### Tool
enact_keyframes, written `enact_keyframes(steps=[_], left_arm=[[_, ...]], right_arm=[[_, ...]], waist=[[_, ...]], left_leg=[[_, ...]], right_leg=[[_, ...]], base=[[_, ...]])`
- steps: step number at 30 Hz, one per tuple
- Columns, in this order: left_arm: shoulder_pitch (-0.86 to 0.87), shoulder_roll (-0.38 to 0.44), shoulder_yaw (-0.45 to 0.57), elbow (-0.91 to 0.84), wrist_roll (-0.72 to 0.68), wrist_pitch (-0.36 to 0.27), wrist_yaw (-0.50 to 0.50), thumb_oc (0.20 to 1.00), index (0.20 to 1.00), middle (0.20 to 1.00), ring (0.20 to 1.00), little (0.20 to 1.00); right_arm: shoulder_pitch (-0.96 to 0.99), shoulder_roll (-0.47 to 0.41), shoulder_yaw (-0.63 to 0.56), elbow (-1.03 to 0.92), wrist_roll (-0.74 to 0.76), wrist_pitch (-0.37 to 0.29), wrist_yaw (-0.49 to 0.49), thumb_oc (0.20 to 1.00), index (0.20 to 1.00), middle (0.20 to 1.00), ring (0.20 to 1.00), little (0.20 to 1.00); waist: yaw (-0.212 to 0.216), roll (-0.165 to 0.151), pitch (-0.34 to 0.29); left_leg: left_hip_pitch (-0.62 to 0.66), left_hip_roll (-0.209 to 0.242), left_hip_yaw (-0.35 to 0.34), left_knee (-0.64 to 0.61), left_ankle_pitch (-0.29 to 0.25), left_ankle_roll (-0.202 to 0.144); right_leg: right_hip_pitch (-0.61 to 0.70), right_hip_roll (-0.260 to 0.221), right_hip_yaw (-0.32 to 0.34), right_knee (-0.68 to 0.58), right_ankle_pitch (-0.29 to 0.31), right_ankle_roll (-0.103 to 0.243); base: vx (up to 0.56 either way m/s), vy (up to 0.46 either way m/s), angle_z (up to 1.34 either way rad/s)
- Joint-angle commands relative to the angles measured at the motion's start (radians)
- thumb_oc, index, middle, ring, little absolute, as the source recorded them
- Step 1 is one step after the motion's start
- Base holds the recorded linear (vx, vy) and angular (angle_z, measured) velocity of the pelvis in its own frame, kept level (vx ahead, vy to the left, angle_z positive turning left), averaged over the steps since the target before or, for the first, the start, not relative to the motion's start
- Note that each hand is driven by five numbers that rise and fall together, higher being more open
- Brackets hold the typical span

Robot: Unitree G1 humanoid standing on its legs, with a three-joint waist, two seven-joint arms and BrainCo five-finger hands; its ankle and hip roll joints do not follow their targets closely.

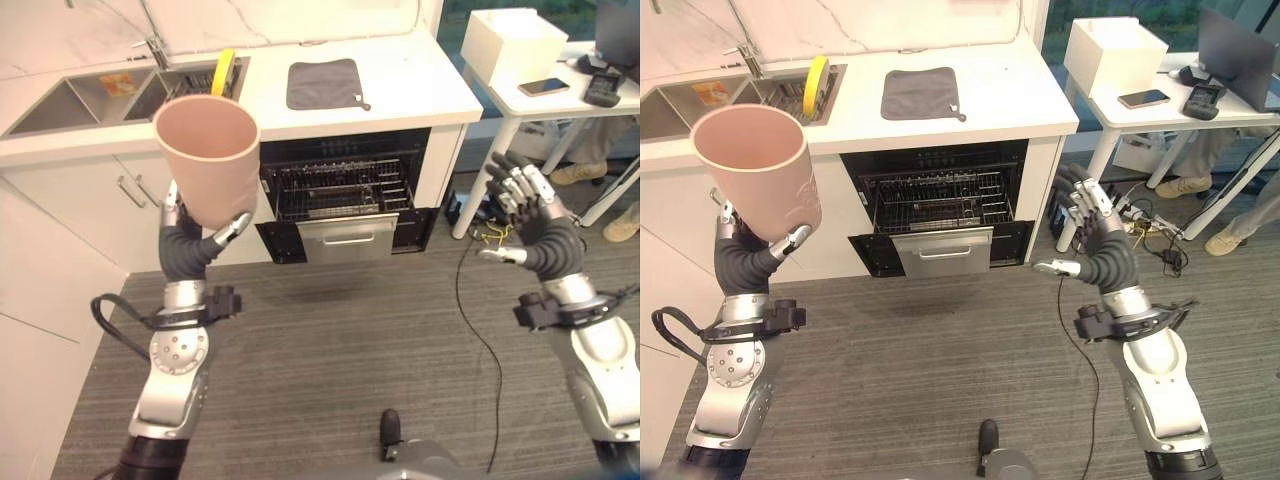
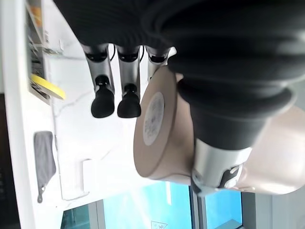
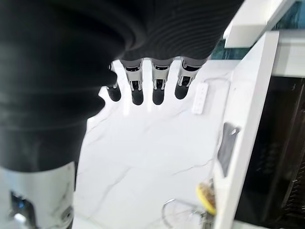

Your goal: Place the dishes in the dishwasher.

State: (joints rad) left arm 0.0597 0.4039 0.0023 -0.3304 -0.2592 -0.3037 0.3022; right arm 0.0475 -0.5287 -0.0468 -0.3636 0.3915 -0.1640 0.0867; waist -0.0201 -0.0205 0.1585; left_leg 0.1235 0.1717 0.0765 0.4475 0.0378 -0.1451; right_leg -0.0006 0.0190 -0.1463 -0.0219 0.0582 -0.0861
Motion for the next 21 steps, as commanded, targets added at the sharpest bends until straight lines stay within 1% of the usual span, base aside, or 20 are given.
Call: enact_keyframes(steps=[1, 2, 3, 4, 5, 6, 7, 8, 11, 14, 16, 18, 20, 21], left_arm=[[0.023, 0.032, 0.041, -0.047, -0.009, -0.075, -0.029, 0.200, 0.200, 0.200, 0.200, 0.200], [0.025, 0.028, 0.034, -0.041, -0.012, -0.075, -0.044, 0.200, 0.200, 0.200, 0.200, 0.200], [0.022, 0.027, 0.028, -0.037, -0.015, -0.074, -0.045, 0.200, 0.200, 0.200, 0.200, 0.200], [0.026, 0.025, 0.023, -0.036, -0.016, -0.082, -0.042, 0.200, 0.200, 0.200, 0.200, 0.200], [0.027, 0.025, 0.020, -0.036, -0.015, -0.083, -0.038, 0.200, 0.200, 0.200, 0.200, 0.200], [0.023, 0.025, 0.015, -0.034, -0.014, -0.082, -0.033, 0.200, 0.200, 0.200, 0.200, 0.200], [0.014, 0.026, 0.007, -0.030, -0.013, -0.082, -0.030, 0.200, 0.200, 0.200, 0.200, 0.200], [0.010, 0.026, 0.004, -0.027, -0.015, -0.082, -0.033, 0.200, 0.200, 0.200, 0.200, 0.200], [-0.004, 0.030, 0.006, -0.016, -0.020, -0.078, -0.047, 0.200, 0.200, 0.200, 0.200, 0.200], [-0.028, 0.032, 0.012, -0.008, -0.013, -0.072, -0.060, 0.200, 0.200, 0.200, 0.200, 0.200], [-0.054, 0.036, 0.010, -0.005, 0.003, -0.055, -0.068, 0.200, 0.200, 0.200, 0.200, 0.200], [-0.056, 0.038, 0.013, -0.006, 0.002, -0.049, -0.074, 0.200, 0.200, 0.200, 0.200, 0.200], [-0.057, 0.039, 0.013, -0.007, -0.006, -0.040, -0.081, 0.200, 0.200, 0.200, 0.200, 0.200], [-0.055, 0.040, 0.011, -0.008, -0.004, -0.034, -0.079, 0.200, 0.200, 0.200, 0.200, 0.200]], right_arm=[[0.017, -0.001, -0.027, -0.076, 0.018, -0.052, 0.021, 1.000, 1.000, 1.000, 1.000, 1.000], [0.020, -0.008, -0.027, -0.067, 0.004, -0.050, 0.001, 1.000, 1.000, 1.000, 1.000, 1.000], [0.012, -0.013, -0.023, -0.059, -0.002, -0.046, -0.012, 1.000, 1.000, 1.000, 1.000, 1.000], [0.009, -0.013, -0.022, -0.056, -0.006, -0.045, -0.012, 1.000, 1.000, 1.000, 1.000, 1.000], [0.016, -0.009, -0.022, -0.058, -0.013, -0.048, -0.007, 1.000, 1.000, 1.000, 1.000, 1.000], [0.029, -0.007, -0.026, -0.062, -0.020, -0.054, 0.001, 1.000, 1.000, 1.000, 1.000, 1.000], [0.042, -0.010, -0.029, -0.069, -0.022, -0.058, 0.004, 1.000, 1.000, 1.000, 1.000, 1.000], [0.045, -0.015, -0.030, -0.070, -0.023, -0.059, 0.002, 1.000, 1.000, 1.000, 1.000, 1.000], [0.059, -0.022, -0.052, -0.084, 0.002, -0.044, 0.015, 1.000, 1.000, 1.000, 1.000, 1.000], [0.057, -0.001, -0.051, -0.090, -0.012, -0.035, 0.005, 1.000, 1.000, 1.000, 1.000, 1.000], [0.036, 0.022, -0.031, -0.082, -0.021, -0.034, -0.011, 1.000, 1.000, 1.000, 1.000, 1.000], [0.027, 0.031, -0.022, -0.079, -0.028, -0.031, -0.010, 1.000, 1.000, 1.000, 1.000, 1.000], [0.024, 0.039, -0.009, -0.074, -0.050, -0.027, -0.010, 1.000, 1.000, 1.000, 1.000, 1.000], [0.024, 0.042, 0.000, -0.073, -0.055, -0.026, -0.007, 1.000, 1.000, 1.000, 1.000, 1.000]], waist=[[-0.021, -0.020, -0.032], [-0.016, -0.022, -0.021], [-0.014, -0.017, -0.018], [-0.018, -0.005, -0.018], [-0.019, 0.003, -0.021], [-0.022, 0.014, -0.024], [-0.021, 0.015, -0.026], [-0.019, 0.014, -0.029], [-0.010, 0.006, -0.055], [-0.001, -0.008, -0.058], [0.017, -0.020, -0.049], [0.028, -0.025, -0.046], [0.035, -0.028, -0.041], [0.037, -0.026, -0.034]], left_leg=[[-0.076, 0.043, 0.039, -0.127, 0.049, 0.039], [-0.117, 0.039, 0.070, -0.141, 0.024, 0.046], [-0.111, 0.031, 0.096, -0.217, 0.017, 0.049], [-0.095, 0.024, 0.131, -0.333, 0.027, 0.046], [-0.080, 0.015, 0.149, -0.423, 0.045, 0.045], [-0.081, 0.012, 0.168, -0.521, 0.074, 0.036], [-0.095, 0.013, 0.165, -0.529, 0.086, 0.033], [-0.100, 0.013, 0.158, -0.533, 0.083, 0.033], [-0.087, -0.022, 0.115, -0.535, 0.036, 0.048], [-0.068, -0.056, 0.091, -0.535, 0.007, 0.071], [-0.060, -0.084, 0.075, -0.535, -0.007, 0.100], [-0.059, -0.100, 0.069, -0.535, -0.011, 0.118], [-0.054, -0.120, 0.050, -0.535, -0.016, 0.140], [-0.048, -0.130, 0.035, -0.535, -0.018, 0.152]], right_leg=[[0.064, -0.119, 0.000, -0.065, 0.030, 0.146], [0.081, -0.122, -0.023, -0.065, 0.018, 0.148], [0.089, -0.124, -0.035, -0.065, 0.007, 0.155], [0.094, -0.122, -0.039, -0.065, -0.002, 0.164], [0.100, -0.122, -0.040, -0.065, -0.011, 0.171], [0.111, -0.122, -0.047, -0.065, -0.020, 0.179], [0.122, -0.123, -0.047, -0.065, -0.031, 0.180], [0.128, -0.127, -0.049, -0.065, -0.037, 0.181], [0.136, -0.155, -0.071, -0.065, -0.038, 0.201], [0.145, -0.182, -0.077, -0.059, -0.026, 0.220], [0.141, -0.213, -0.090, 0.007, -0.037, 0.238], [0.134, -0.227, -0.090, 0.060, -0.034, 0.243], [0.107, -0.243, -0.075, 0.160, -0.006, 0.243], [0.071, -0.253, -0.067, 0.257, 0.025, 0.243]], base=[[0.17, -0.150, -0.08], [0.22, -0.068, 0.06], [0.24, 0.100, 0.33], [0.24, 0.221, 0.48], [0.26, 0.290, 0.51], [0.26, 0.287, 0.29], [0.23, 0.255, 0.17], [0.22, 0.275, 0.06], [0.23, 0.317, -0.19], [0.18, 0.284, -0.10], [0.18, 0.365, 0.21], [0.11, 0.270, 0.11], [0.11, 0.304, 0.23], [0.11, 0.270, 0.27]])
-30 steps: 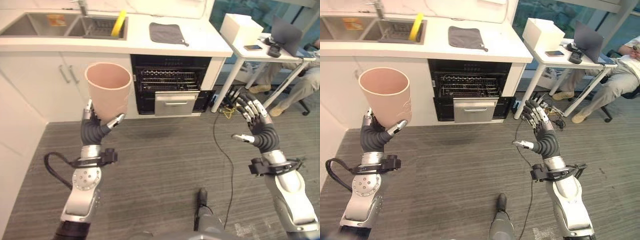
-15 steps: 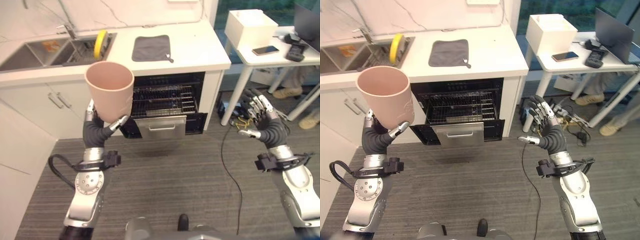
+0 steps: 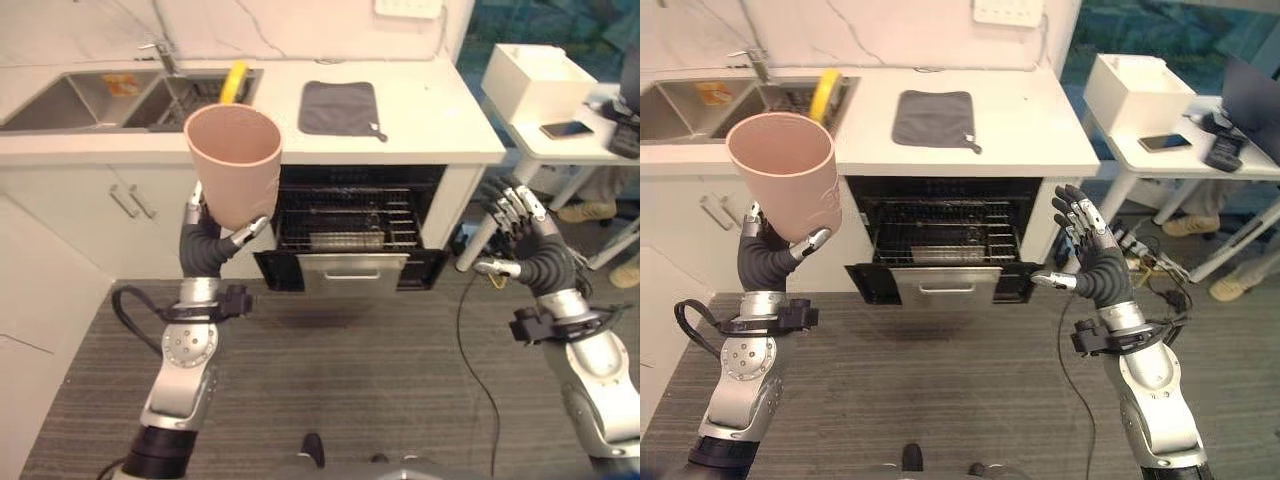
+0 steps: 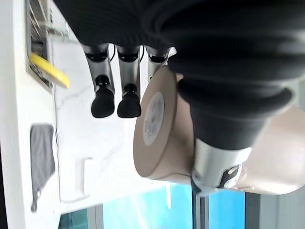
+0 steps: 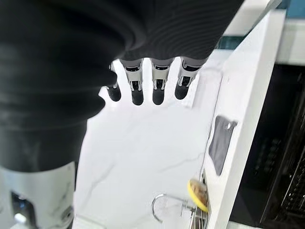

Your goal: Place the dishes in the dishwasher.

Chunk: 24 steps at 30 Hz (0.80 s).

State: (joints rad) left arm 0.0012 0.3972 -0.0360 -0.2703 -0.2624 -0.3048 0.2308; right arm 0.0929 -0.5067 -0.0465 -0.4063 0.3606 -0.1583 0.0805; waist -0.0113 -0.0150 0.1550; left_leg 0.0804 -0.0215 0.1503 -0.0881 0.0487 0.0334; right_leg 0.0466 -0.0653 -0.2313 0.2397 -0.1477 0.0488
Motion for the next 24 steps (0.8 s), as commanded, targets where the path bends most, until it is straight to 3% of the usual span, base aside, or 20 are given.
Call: enact_keyframes(steps=[1, 2, 4, 7, 8, 9, 12, 14, 18, 19, 20, 24], left_arm=[[0.005, 0.047, 0.050, -0.071, 0.005, -0.030, -0.005, 0.200, 0.200, 0.200, 0.200, 0.200], [0.011, 0.046, 0.054, -0.076, 0.011, -0.028, -0.007, 0.200, 0.200, 0.200, 0.200, 0.200], [0.014, 0.048, 0.061, -0.078, 0.010, -0.025, -0.007, 0.200, 0.200, 0.200, 0.200, 0.200], [0.008, 0.059, 0.067, -0.081, 0.003, -0.021, -0.007, 0.200, 0.200, 0.200, 0.200, 0.200], [0.010, 0.061, 0.065, -0.084, 0.005, -0.022, -0.006, 0.200, 0.200, 0.200, 0.200, 0.200], [0.015, 0.064, 0.061, -0.091, 0.019, -0.026, 0.002, 0.200, 0.200, 0.200, 0.200, 0.200], [0.032, 0.080, 0.065, -0.098, 0.027, -0.039, 0.016, 0.200, 0.200, 0.200, 0.200, 0.200], [0.046, 0.079, 0.066, -0.105, 0.025, -0.046, 0.011, 0.200, 0.200, 0.200, 0.200, 0.200], [0.065, 0.070, 0.074, -0.113, 0.006, -0.035, 0.017, 0.200, 0.200, 0.200, 0.200, 0.200], [0.076, 0.069, 0.078, -0.120, -0.003, -0.033, 0.016, 0.200, 0.200, 0.200, 0.200, 0.200], [0.091, 0.066, 0.079, -0.123, -0.007, -0.032, 0.025, 0.200, 0.200, 0.200, 0.200, 0.200], [0.116, 0.058, 0.077, -0.125, -0.011, -0.033, 0.009, 0.200, 0.200, 0.200, 0.200, 0.200]], right_arm=[[-0.018, 0.022, 0.002, -0.032, -0.022, -0.032, 0.006, 1.000, 1.000, 1.000, 1.000, 1.000], [-0.007, 0.020, -0.001, -0.033, -0.015, -0.039, 0.023, 1.000, 1.000, 1.000, 1.000, 1.000], [-0.001, 0.017, -0.003, -0.033, -0.013, -0.040, 0.034, 1.000, 1.000, 1.000, 1.000, 1.000], [-0.005, 0.010, -0.009, -0.023, 0.006, -0.057, 0.039, 1.000, 1.000, 1.000, 1.000, 1.000], [-0.006, 0.010, -0.011, -0.024, 0.011, -0.057, 0.039, 1.000, 1.000, 1.000, 1.000, 1.000], [-0.010, 0.015, -0.007, -0.030, 0.015, -0.053, 0.038, 1.000, 1.000, 1.000, 1.000, 1.000], [0.008, 0.025, -0.002, -0.044, 0.020, -0.060, 0.047, 1.000, 1.000, 1.000, 1.000, 1.000], [0.030, 0.021, -0.015, -0.047, 0.039, -0.076, 0.053, 1.000, 1.000, 1.000, 1.000, 1.000], [-0.001, 0.012, -0.002, -0.044, 0.037, -0.051, 0.039, 1.000, 1.000, 1.000, 1.000, 1.000], [-0.006, 0.006, 0.002, -0.048, 0.036, -0.043, 0.038, 1.000, 1.000, 1.000, 1.000, 1.000], [-0.006, -0.010, -0.003, -0.048, 0.052, -0.035, 0.036, 1.000, 1.000, 1.000, 1.000, 1.000], [0.011, -0.025, -0.024, -0.050, 0.082, -0.028, 0.043, 1.000, 1.000, 1.000, 1.000, 1.000]], waist=[[0.028, -0.030, -0.027], [0.023, -0.028, -0.019], [0.020, -0.033, -0.014], [0.008, -0.053, -0.005], [0.004, -0.055, -0.004], [-0.005, -0.061, 0.002], [-0.023, -0.063, 0.016], [-0.029, -0.061, 0.007], [-0.040, -0.041, -0.020], [-0.040, -0.032, -0.027], [-0.043, -0.015, -0.033], [-0.039, -0.019, -0.032]], left_leg=[[0.000, 0.062, -0.047, 0.001, -0.031, -0.022], [0.009, 0.060, -0.059, 0.001, -0.037, -0.015], [0.017, 0.057, -0.063, 0.001, -0.045, -0.015], [0.037, 0.066, -0.061, 0.001, -0.075, -0.031], [0.043, 0.070, -0.056, 0.001, -0.085, -0.034], [0.057, 0.075, -0.044, 0.001, -0.105, -0.042], [0.100, 0.093, -0.032, 0.001, -0.134, -0.042], [0.113, 0.109, -0.036, 0.001, -0.140, -0.043], [0.176, 0.170, -0.008, 0.001, -0.136, -0.084], [0.187, 0.186, 0.003, 0.001, -0.119, -0.096], [0.149, 0.228, 0.020, 0.094, -0.032, -0.133], [0.048, 0.245, -0.008, 0.306, 0.033, -0.149]], right_leg=[[0.004, -0.167, 0.024, 0.043, 0.242, 0.106], [-0.027, -0.156, 0.045, 0.095, 0.243, 0.100], [-0.049, -0.153, 0.044, 0.079, 0.244, 0.098], [-0.057, -0.156, 0.019, -0.156, 0.244, 0.110], [-0.052, -0.157, 0.014, -0.213, 0.266, 0.117], [-0.067, -0.171, 0.010, -0.278, 0.326, 0.134], [-0.112, -0.191, 0.017, -0.301, 0.388, 0.151], [-0.094, -0.180, 0.025, -0.310, 0.364, 0.146], [-0.084, -0.135, 0.000, -0.308, 0.318, 0.117], [-0.078, -0.118, 0.004, -0.311, 0.308, 0.103], [-0.049, -0.075, 0.023, -0.322, 0.282, 0.070], [-0.004, -0.049, 0.043, -0.327, 0.254, 0.030]], base=[[0.13, 0.260, 0.13], [0.11, 0.132, -0.01], [0.12, 0.009, -0.12], [0.17, -0.207, -0.11], [0.19, -0.267, -0.11], [0.21, -0.262, -0.19], [0.26, -0.333, 0.18], [0.30, -0.411, 0.11], [0.30, -0.401, 0.30], [0.44, -0.599, 0.03], [0.34, -0.491, -0.11], [0.23, -0.310, -0.22]])
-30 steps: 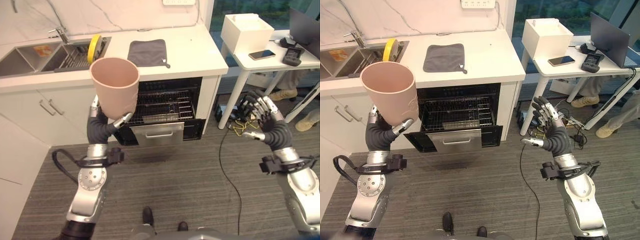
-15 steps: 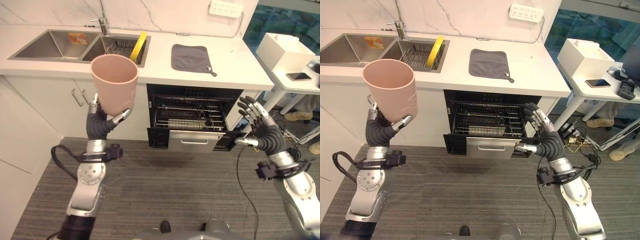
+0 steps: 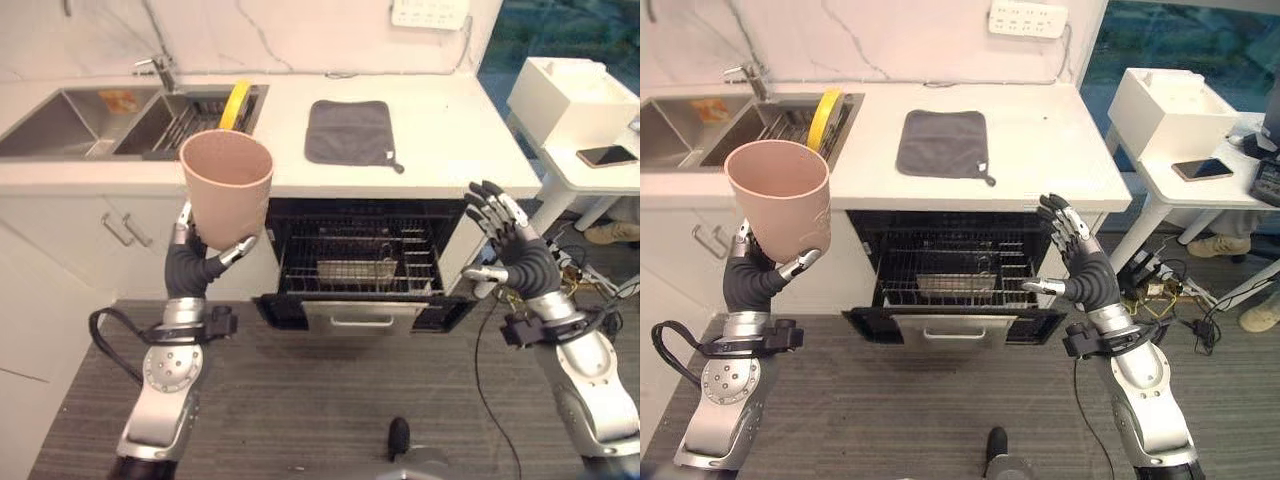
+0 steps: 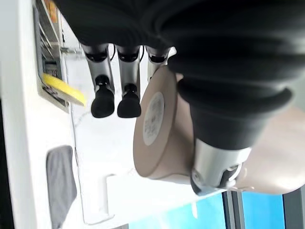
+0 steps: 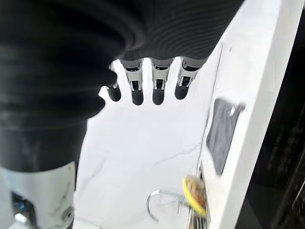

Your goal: Place the dishes in the dishwasher.

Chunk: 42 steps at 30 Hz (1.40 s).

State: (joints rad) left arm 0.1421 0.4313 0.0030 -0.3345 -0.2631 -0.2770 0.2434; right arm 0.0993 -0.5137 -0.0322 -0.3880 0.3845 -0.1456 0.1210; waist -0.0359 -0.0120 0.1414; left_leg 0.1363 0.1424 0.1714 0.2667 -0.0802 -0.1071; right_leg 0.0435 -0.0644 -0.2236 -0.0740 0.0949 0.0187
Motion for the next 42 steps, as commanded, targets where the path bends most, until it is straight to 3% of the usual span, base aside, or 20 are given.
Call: enact_keyframes(steps=[1, 4, 5, 7, 12, 20, 29, 33, 42], left_arm=[[-0.014, 0.019, 0.035, -0.060, -0.011, -0.068, -0.011, 0.200, 0.200, 0.200, 0.200, 0.200], [-0.014, 0.011, 0.027, -0.048, -0.020, -0.078, -0.018, 0.200, 0.200, 0.200, 0.200, 0.200], [-0.016, 0.007, 0.022, -0.046, -0.021, -0.085, -0.020, 0.200, 0.200, 0.200, 0.200, 0.200], [-0.040, 0.009, 0.000, -0.038, -0.005, -0.077, 0.002, 0.200, 0.200, 0.200, 0.200, 0.200], [-0.086, 0.009, -0.026, 0.009, 0.030, -0.084, 0.033, 0.200, 0.200, 0.200, 0.200, 0.200], [-0.136, 0.012, -0.070, 0.003, 0.120, -0.054, 0.128, 0.200, 0.200, 0.200, 0.200, 0.200], [-0.190, 0.021, -0.168, 0.008, 0.263, -0.039, 0.183, 0.200, 0.200, 0.200, 0.200, 0.200], [-0.255, 0.023, -0.258, 0.060, 0.349, -0.004, 0.226, 0.200, 0.200, 0.200, 0.200, 0.200], [-0.303, 0.011, -0.339, 0.118, 0.450, 0.035, 0.321, 0.200, 0.200, 0.200, 0.200, 0.200]], right_arm=[[0.010, -0.014, -0.038, -0.068, 0.054, -0.040, 0.003, 1.000, 1.000, 1.000, 1.000, 1.000], [-0.007, -0.012, -0.019, -0.048, 0.016, -0.034, -0.020, 1.000, 1.000, 1.000, 1.000, 1.000], [-0.010, -0.010, -0.013, -0.044, 0.003, -0.038, -0.023, 1.000, 1.000, 1.000, 1.000, 1.000], [-0.015, -0.020, -0.005, -0.044, -0.005, -0.042, -0.023, 1.000, 1.000, 1.000, 1.000, 1.000], [0.009, 0.015, -0.013, -0.055, 0.134, 0.001, -0.006, 1.000, 1.000, 1.000, 1.000, 1.000], [-0.023, 0.053, 0.042, -0.088, 0.084, 0.051, -0.045, 1.000, 1.000, 1.000, 1.000, 1.000], [-0.110, 0.032, 0.103, -0.101, 0.164, 0.080, -0.022, 1.000, 1.000, 1.000, 1.000, 1.000], [-0.208, 0.023, 0.168, -0.082, 0.135, 0.080, -0.057, 1.000, 1.000, 1.000, 1.000, 1.000], [-0.276, 0.065, 0.222, -0.074, 0.178, 0.097, -0.111, 1.000, 1.000, 1.000, 1.000, 1.000]], waist=[[-0.009, -0.025, -0.014], [0.005, -0.021, -0.003], [0.006, -0.009, -0.002], [0.004, -0.001, -0.013], [-0.024, 0.001, -0.041], [-0.011, -0.024, -0.052], [0.011, -0.039, -0.062], [0.027, -0.045, -0.068], [0.033, -0.043, -0.084]], left_leg=[[-0.051, 0.077, -0.038, 0.007, 0.166, -0.004], [-0.089, 0.055, 0.008, -0.116, 0.140, 0.011], [-0.089, 0.050, 0.039, -0.234, 0.159, 0.002], [-0.059, 0.033, 0.001, -0.344, 0.159, 0.006], [-0.018, 0.013, -0.022, -0.354, 0.110, 0.017], [0.008, -0.010, -0.026, -0.354, 0.063, 0.047], [0.012, -0.012, -0.029, -0.354, 0.056, 0.054], [0.009, -0.013, -0.031, -0.354, 0.063, 0.054], [0.014, -0.012, -0.028, -0.354, 0.060, 0.055]], right_leg=[[0.013, -0.049, 0.036, -0.013, 0.004, 0.051], [0.038, -0.054, 0.028, -0.013, -0.023, 0.064], [0.046, -0.051, 0.026, -0.013, -0.034, 0.074], [0.048, -0.058, 0.042, -0.013, -0.040, 0.085], [0.058, -0.068, 0.046, -0.013, -0.034, 0.098], [0.070, -0.097, 0.031, -0.007, -0.033, 0.120], [0.086, -0.098, 0.027, -0.012, -0.037, 0.118], [0.090, -0.099, 0.019, -0.013, -0.031, 0.118], [0.099, -0.099, 0.013, -0.013, -0.036, 0.116]], base=[[0.22, -0.141, -0.18], [0.22, 0.067, -0.09], [0.25, 0.260, 0.02], [0.19, 0.254, -0.16], [0.13, 0.183, -0.40], [0.06, 0.098, 0.16], [0.00, 0.005, 0.00], [-0.02, -0.009, 0.01], [0.00, 0.000, 0.00]])
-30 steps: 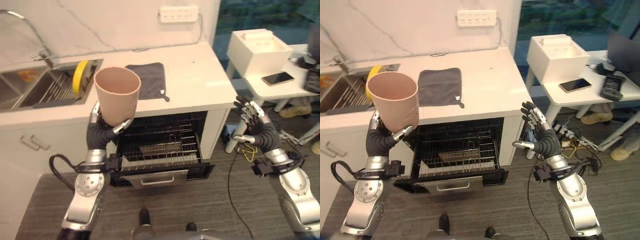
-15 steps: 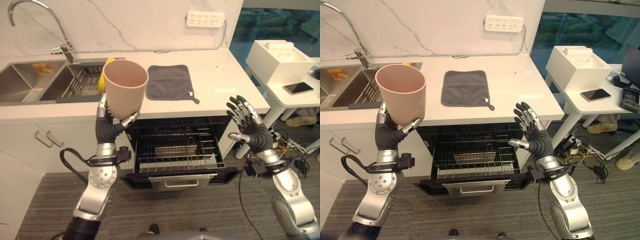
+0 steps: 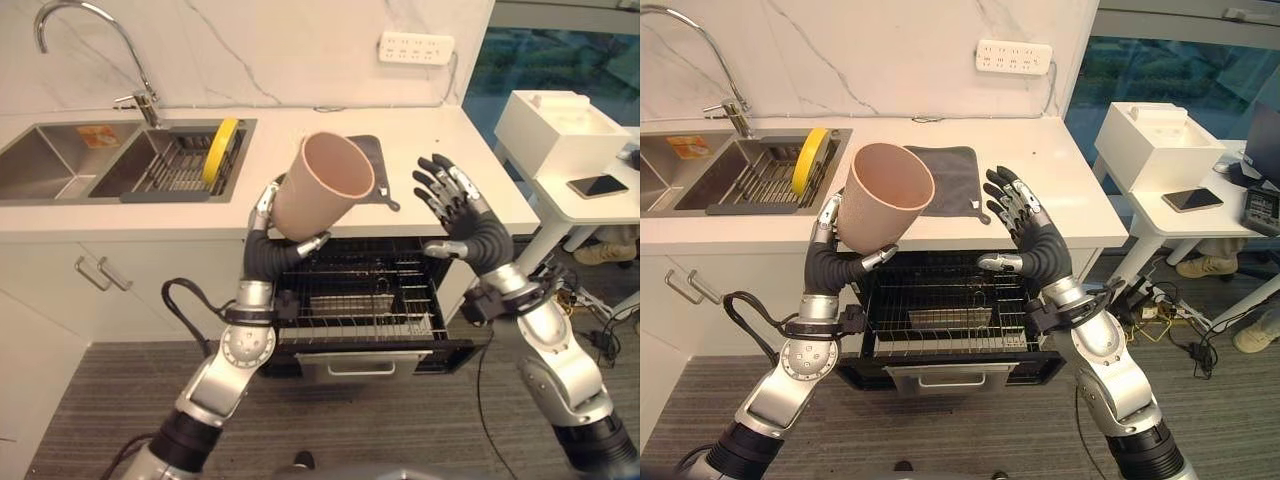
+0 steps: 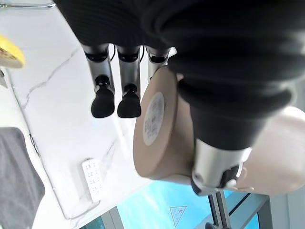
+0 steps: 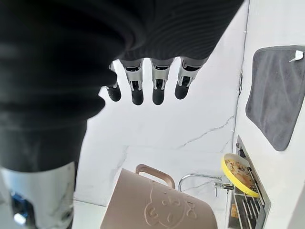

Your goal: Place the dishes in the dishwasher.

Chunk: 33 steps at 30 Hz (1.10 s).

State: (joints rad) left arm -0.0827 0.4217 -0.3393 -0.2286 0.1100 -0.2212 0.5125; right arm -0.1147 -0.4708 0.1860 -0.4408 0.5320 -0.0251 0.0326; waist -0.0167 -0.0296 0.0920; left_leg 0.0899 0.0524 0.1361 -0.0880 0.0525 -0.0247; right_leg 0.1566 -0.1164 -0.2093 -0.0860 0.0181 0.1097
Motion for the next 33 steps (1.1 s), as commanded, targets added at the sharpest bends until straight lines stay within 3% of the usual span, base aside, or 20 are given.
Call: enact_keyframes(steps=[1, 14, 33], left_arm=[[-0.083, 0.018, -0.005, 0.015, 0.088, -0.017, 0.061, 0.200, 0.200, 0.200, 0.200, 0.200], [-0.156, -0.009, -0.076, 0.065, 0.105, 0.027, 0.122, 0.200, 0.200, 0.200, 0.200, 0.200], [-0.189, -0.026, -0.113, 0.089, 0.087, 0.007, 0.133, 0.200, 0.200, 0.200, 0.200, 0.200]], right_arm=[[-0.072, 0.030, 0.015, -0.017, 0.030, -0.023, -0.029, 1.000, 1.000, 1.000, 1.000, 1.000], [-0.216, 0.091, 0.108, 0.045, 0.025, 0.025, -0.087, 1.000, 1.000, 1.000, 1.000, 1.000], [-0.315, 0.151, 0.171, 0.141, 0.010, 0.055, -0.130, 1.000, 1.000, 1.000, 1.000, 1.000]], waist=[[0.015, -0.025, -0.035], [0.032, -0.026, -0.056], [0.050, -0.022, -0.067]], left_leg=[[0.061, 0.078, 0.007, 0.001, -0.073, -0.027], [0.066, 0.081, 0.007, 0.001, -0.074, -0.029], [0.067, 0.085, 0.008, 0.001, -0.071, -0.029]], right_leg=[[-0.013, -0.047, -0.001, -0.001, 0.040, 0.024], [-0.003, -0.044, -0.009, -0.001, 0.033, 0.017], [0.004, -0.045, -0.025, -0.001, 0.029, 0.010]], base=[[0.00, 0.000, 0.00], [-0.01, -0.001, 0.02], [0.00, 0.000, 0.00]])
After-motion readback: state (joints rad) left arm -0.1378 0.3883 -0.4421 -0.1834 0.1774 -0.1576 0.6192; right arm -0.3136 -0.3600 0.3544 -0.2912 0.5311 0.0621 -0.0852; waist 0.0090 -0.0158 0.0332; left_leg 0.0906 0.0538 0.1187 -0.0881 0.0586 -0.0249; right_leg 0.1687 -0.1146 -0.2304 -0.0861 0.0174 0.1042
